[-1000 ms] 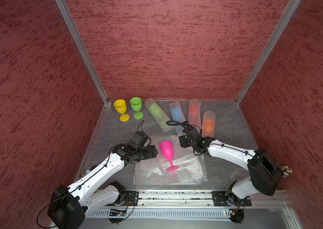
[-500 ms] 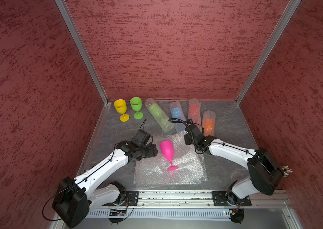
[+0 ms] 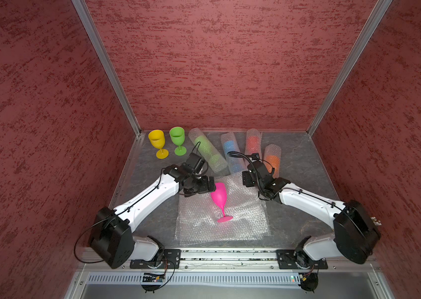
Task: Unpack wine glasses from bubble wrap
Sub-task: Unwrap the bubble wrap, then pick up the wine glass from the bubble wrap.
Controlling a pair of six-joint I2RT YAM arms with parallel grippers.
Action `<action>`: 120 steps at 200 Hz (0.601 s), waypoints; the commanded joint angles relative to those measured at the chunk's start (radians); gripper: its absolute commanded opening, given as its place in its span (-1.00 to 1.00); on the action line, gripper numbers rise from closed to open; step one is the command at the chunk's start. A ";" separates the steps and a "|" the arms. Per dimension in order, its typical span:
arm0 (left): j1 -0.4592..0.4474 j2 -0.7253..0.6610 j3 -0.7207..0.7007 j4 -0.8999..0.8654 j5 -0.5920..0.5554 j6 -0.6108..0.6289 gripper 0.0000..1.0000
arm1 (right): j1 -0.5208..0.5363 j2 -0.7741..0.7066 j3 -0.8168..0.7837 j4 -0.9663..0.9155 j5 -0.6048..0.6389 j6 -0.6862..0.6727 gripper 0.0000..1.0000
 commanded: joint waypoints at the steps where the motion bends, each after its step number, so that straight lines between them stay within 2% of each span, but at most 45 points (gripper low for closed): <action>1: 0.002 0.122 0.102 -0.164 0.052 -0.008 0.99 | -0.004 -0.061 0.023 -0.027 0.020 0.037 0.59; 50: 0.029 0.267 0.189 -0.156 0.200 -0.008 0.99 | -0.004 -0.128 -0.037 -0.009 -0.015 0.055 0.67; 120: 0.027 0.506 0.374 -0.174 0.233 -0.002 0.99 | -0.004 -0.156 -0.110 0.038 -0.049 0.059 0.73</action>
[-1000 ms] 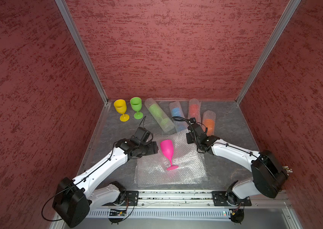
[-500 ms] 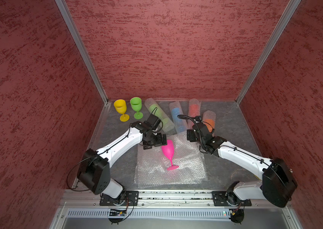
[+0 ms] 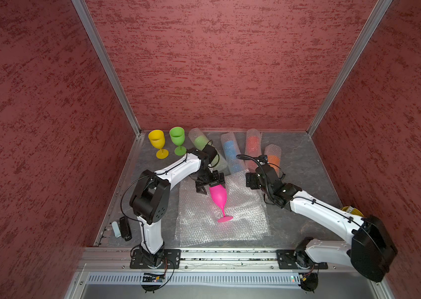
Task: Unpack wine glasses from bubble wrap
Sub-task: Pick up the wine glass from the bubble wrap.
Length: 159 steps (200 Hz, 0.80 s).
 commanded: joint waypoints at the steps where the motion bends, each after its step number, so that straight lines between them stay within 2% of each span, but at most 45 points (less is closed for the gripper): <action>1: 0.000 0.058 0.050 -0.018 0.020 0.004 0.99 | -0.004 -0.024 -0.012 0.039 -0.019 0.016 0.73; 43: -0.014 0.130 0.117 -0.032 -0.001 0.010 0.99 | -0.004 -0.023 -0.022 0.057 -0.018 0.009 0.76; 84: -0.013 0.150 0.110 -0.037 -0.020 0.015 0.99 | -0.004 -0.031 -0.014 0.054 -0.016 0.002 0.76; 159: -0.015 0.086 0.074 -0.022 -0.043 0.014 0.56 | -0.004 -0.097 0.001 0.007 0.012 0.009 0.74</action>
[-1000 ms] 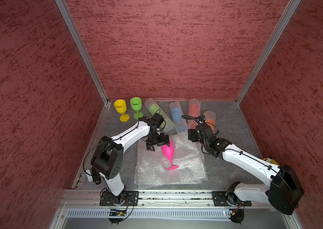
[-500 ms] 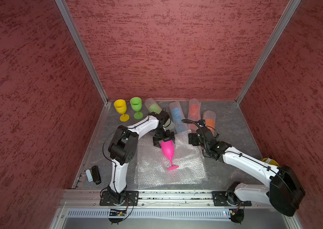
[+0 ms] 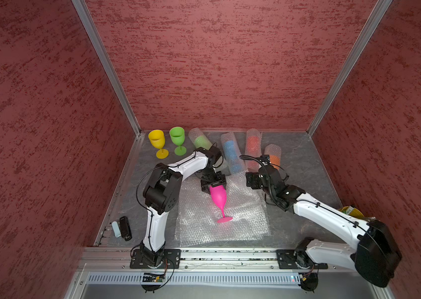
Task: Unpack wine glasses from bubble wrap
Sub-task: Pick up the wine glass from the bubble wrap, then place the wine glass at the center of the board.
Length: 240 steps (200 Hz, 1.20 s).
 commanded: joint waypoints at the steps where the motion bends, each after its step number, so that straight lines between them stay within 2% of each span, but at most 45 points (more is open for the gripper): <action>1: -0.004 -0.048 -0.007 -0.003 -0.033 0.007 0.56 | -0.004 -0.037 0.014 -0.021 0.025 0.008 0.74; 49: -0.015 -0.131 0.006 -0.042 -0.090 0.010 0.54 | -0.003 -0.110 0.028 -0.076 0.038 0.014 0.74; 86: -0.029 -0.300 0.029 -0.056 -0.247 0.010 0.52 | -0.003 -0.162 0.035 -0.087 0.041 0.002 0.74; 127: -0.031 -0.452 -0.004 0.020 -0.439 0.063 0.47 | -0.003 -0.195 0.045 -0.072 0.046 -0.016 0.73; 166: -0.036 -0.639 -0.174 0.307 -0.585 0.188 0.39 | -0.003 -0.225 0.025 -0.024 0.043 -0.032 0.73; 194: -0.026 -0.793 -0.337 0.577 -0.586 0.331 0.43 | -0.003 -0.215 0.022 -0.014 0.045 -0.043 0.73; 216: 0.013 -0.892 -0.505 0.824 -0.632 0.370 0.32 | -0.003 -0.202 0.023 0.003 0.033 -0.041 0.73; 240: 0.100 -0.944 -0.638 1.031 -0.607 0.434 0.25 | -0.003 -0.190 0.024 0.034 0.008 -0.034 0.73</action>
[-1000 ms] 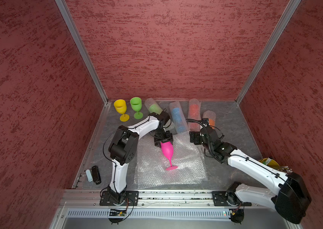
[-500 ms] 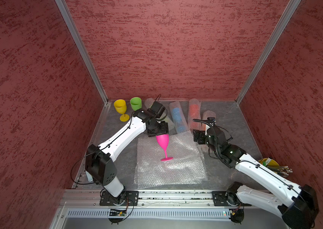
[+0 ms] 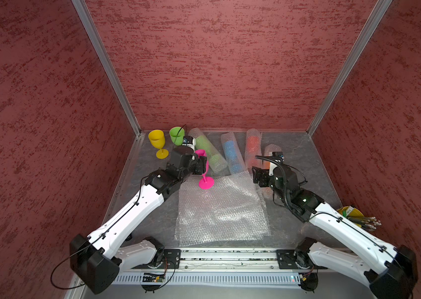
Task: Unpack wine glasses from bubble wrap
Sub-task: Place the wine glass at the center of the board.
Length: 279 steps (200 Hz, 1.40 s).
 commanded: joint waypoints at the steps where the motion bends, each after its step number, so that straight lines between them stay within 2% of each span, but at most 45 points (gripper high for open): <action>1: 0.075 -0.027 -0.095 0.321 -0.025 0.109 0.25 | -0.002 0.010 0.013 0.062 -0.014 0.001 0.73; 39: 0.211 0.034 -0.133 0.450 -0.018 0.185 0.32 | -0.002 0.032 0.013 0.097 -0.035 0.004 0.74; 70: 0.335 0.110 -0.150 0.530 -0.016 0.160 0.28 | -0.002 0.050 0.007 0.121 -0.051 0.014 0.73; 98: 0.379 0.161 -0.170 0.597 -0.064 0.199 0.24 | -0.002 0.061 -0.001 0.139 -0.048 0.012 0.73; 135: 0.473 0.194 -0.185 0.616 -0.144 0.184 0.22 | -0.002 0.073 -0.006 0.160 -0.038 0.001 0.73; 185: 0.604 0.243 -0.215 0.662 -0.168 0.104 0.20 | -0.002 0.074 -0.002 0.176 -0.017 -0.016 0.73; 214: 0.648 0.308 -0.209 0.696 -0.196 0.104 0.21 | -0.002 0.056 -0.006 0.184 -0.002 -0.021 0.73; 237: 0.676 0.362 -0.208 0.741 -0.215 0.056 0.22 | -0.002 0.049 -0.013 0.191 0.008 -0.026 0.74; 279: 0.685 0.462 -0.157 0.786 -0.275 0.098 0.26 | -0.005 0.035 -0.021 0.199 0.044 -0.038 0.73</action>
